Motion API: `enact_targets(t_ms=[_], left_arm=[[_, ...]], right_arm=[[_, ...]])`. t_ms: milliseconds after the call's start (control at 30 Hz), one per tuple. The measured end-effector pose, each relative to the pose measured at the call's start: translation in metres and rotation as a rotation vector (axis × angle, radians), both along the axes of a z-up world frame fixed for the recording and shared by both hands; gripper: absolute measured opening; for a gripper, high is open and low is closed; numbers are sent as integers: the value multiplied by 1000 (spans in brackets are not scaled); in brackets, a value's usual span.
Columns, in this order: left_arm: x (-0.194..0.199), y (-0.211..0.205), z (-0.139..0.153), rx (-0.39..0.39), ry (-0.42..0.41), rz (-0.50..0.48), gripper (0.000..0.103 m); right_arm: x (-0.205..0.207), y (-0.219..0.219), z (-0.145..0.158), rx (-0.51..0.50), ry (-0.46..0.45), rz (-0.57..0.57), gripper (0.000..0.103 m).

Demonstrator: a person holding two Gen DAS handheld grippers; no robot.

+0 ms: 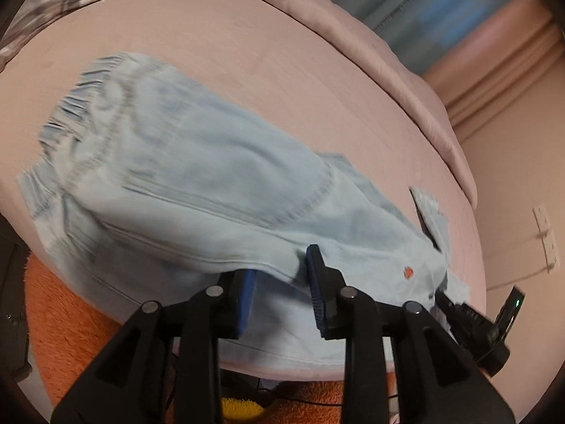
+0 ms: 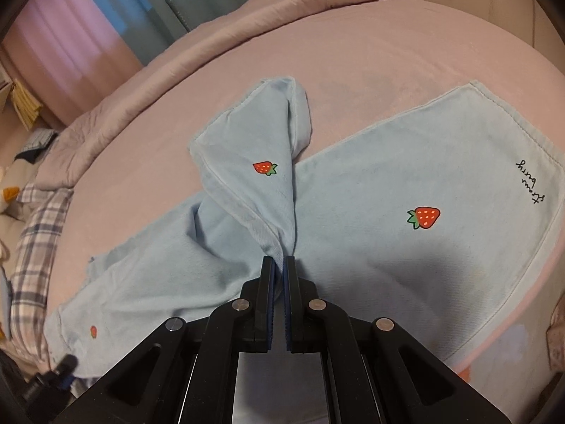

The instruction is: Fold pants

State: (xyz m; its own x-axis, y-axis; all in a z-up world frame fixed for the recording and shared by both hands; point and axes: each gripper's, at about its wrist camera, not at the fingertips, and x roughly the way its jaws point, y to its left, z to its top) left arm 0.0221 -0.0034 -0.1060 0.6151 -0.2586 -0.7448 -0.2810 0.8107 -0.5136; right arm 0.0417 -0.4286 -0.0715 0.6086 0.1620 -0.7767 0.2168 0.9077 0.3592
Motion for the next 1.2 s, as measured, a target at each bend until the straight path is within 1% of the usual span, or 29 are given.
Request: enact_targets(t_ms=[67,200,333,367,400,433,500,533,600,633,700,767,800,833,867,900,967,1000,1067,1133,1167,1200], left_arm=[[1,13,-4,-18,25,35,31],[-7,34,-10,-52,65,102,36],[-13,54,-7,-33,40,159,36],[-12,57,-7,-27,29,158,31],[-12,59,-6,-23,25,153,24],[-13,59,-4,-16,25,154,21],[-20,59,7,6,-2,144,19],[-25,57,15,22,-30,140,19],[-35,51,29,68,-82,117,20],[-37,50,32,84,-89,105,20],[-40,54,23,96,-66,91,20],[-39,59,3,100,6,83,21],[-40,61,-10,92,50,79,23],[-41,64,-18,83,71,78,24],[-44,64,-21,79,61,80,24],[-47,62,-19,91,40,80,25],[-46,60,-16,116,38,75,26],[-45,60,-14,113,40,70,26],[-43,64,-12,86,37,68,26],[-40,69,-9,55,38,71,27],[-43,72,-8,60,40,77,30],[-46,76,-2,99,37,97,31]], right_arm=[[-1,-1,0,-1,-1,2,1],[-2,-2,0,-2,0,-2,1],[-2,-1,2,-14,2,2,1],[-2,0,2,-12,3,2,1],[-1,0,3,-12,4,2,1],[0,1,3,-14,5,3,1],[0,4,6,-19,0,8,1],[0,6,10,-31,-7,11,1],[-2,12,22,-75,-37,30,1],[-4,15,28,-98,-55,39,1],[-9,20,41,-135,-97,56,1],[-13,21,47,-141,-116,63,1],[-14,20,46,-136,-110,65,1],[-15,19,43,-126,-100,67,1],[-15,19,37,-118,-85,72,1],[-14,19,30,-125,-61,73,1],[-10,19,15,-151,-4,70,1],[-8,19,8,-155,20,75,1],[-4,19,0,-150,39,80,1],[-2,17,0,-136,39,80,1],[-2,16,1,-128,38,78,1],[-2,16,2,-120,38,75,1]])
